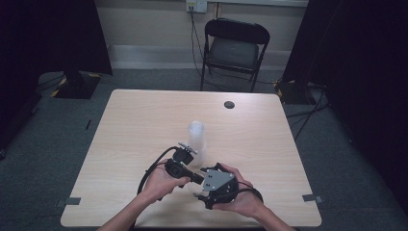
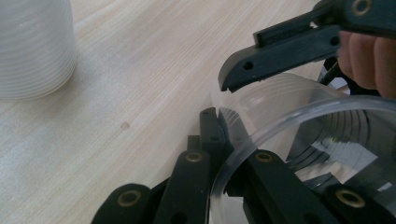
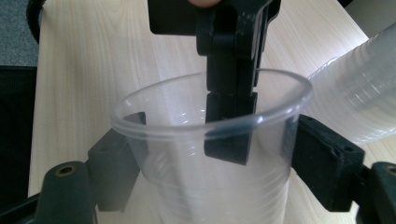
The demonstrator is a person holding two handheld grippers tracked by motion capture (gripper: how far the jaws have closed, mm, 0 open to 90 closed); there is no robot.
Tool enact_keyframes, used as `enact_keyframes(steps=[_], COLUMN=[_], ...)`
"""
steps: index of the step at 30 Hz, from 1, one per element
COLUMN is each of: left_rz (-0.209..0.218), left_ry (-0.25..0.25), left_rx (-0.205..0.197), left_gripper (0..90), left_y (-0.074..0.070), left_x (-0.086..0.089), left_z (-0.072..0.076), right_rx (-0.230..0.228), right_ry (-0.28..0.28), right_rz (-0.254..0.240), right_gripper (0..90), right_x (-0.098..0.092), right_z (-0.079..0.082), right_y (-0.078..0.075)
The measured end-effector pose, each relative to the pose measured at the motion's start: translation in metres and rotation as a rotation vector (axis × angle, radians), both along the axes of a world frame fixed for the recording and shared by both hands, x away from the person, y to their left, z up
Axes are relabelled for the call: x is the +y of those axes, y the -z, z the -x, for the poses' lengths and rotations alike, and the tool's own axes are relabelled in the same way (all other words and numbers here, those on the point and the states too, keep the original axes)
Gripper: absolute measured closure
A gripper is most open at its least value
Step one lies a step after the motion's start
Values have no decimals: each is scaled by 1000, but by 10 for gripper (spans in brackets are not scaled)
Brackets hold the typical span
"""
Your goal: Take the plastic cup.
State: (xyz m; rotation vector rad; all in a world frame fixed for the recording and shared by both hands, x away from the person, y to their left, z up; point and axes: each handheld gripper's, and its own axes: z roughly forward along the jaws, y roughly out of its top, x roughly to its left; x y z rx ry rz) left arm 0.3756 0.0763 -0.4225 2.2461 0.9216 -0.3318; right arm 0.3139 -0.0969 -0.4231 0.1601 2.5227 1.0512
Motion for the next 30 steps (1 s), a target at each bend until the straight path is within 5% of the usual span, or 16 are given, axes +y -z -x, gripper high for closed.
enact_keyframes(steps=[10,15,30], left_rz=[13,23,79], left_ry=[-31,-42,-80], left_rx=[7,-15,-92], left_gripper=[891,867,725], left_y=[5,6,8], left_x=[-2,-2,8], left_z=[2,4,9], right_rx=[-7,4,17], right_ry=[-6,15,59], right_rz=[-27,-75,-118], right_gripper=[308,310,316], right_x=[-3,-5,-11], right_z=[4,2,0], right_y=[1,-1,2])
